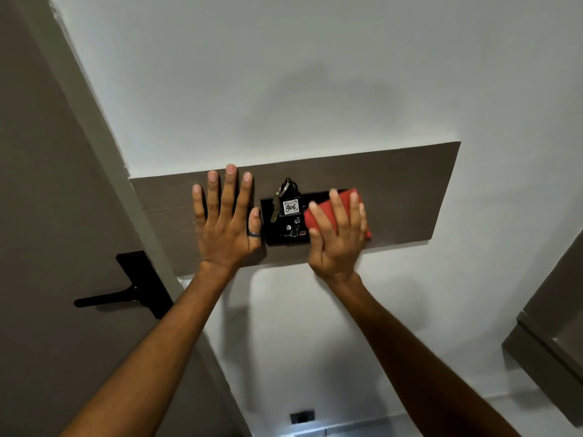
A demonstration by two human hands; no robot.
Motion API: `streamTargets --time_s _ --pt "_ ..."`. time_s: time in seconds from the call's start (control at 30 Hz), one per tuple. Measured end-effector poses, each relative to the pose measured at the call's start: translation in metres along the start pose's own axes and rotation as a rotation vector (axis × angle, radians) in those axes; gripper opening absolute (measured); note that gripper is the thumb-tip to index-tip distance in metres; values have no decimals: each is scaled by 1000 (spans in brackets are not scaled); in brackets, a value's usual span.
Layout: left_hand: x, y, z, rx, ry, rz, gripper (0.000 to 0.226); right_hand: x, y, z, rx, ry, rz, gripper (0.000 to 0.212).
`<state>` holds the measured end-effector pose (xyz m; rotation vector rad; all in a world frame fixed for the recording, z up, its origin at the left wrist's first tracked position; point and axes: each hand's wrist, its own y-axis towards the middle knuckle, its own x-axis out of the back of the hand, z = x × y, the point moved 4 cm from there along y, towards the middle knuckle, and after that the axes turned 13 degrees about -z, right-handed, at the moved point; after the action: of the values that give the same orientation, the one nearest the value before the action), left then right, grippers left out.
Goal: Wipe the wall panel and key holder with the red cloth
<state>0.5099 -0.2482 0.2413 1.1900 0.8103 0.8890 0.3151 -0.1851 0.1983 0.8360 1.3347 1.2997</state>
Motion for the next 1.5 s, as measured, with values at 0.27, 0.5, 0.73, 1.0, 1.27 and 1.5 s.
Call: streamTargets --time_s 0.27,0.5,0.73,1.0,1.27,1.5 --pt "-1 -1 1 6 10 3 60 -2 7 -19 219 36 -47 42" --pt "0 0 -1 7 -1 16 61 -8 9 6 -92 -31 -92 41" --pt "0 1 1 -1 7 7 60 -6 17 9 -68 -98 -44 40" --pt "3 4 -1 25 -9 16 57 7 22 20 -431 31 -205 41" --pt "3 3 0 22 -2 45 58 -23 -12 56 -78 -90 -154 45" --pt "4 3 1 18 -11 43 59 -30 -27 62 -9 -91 -139 45"
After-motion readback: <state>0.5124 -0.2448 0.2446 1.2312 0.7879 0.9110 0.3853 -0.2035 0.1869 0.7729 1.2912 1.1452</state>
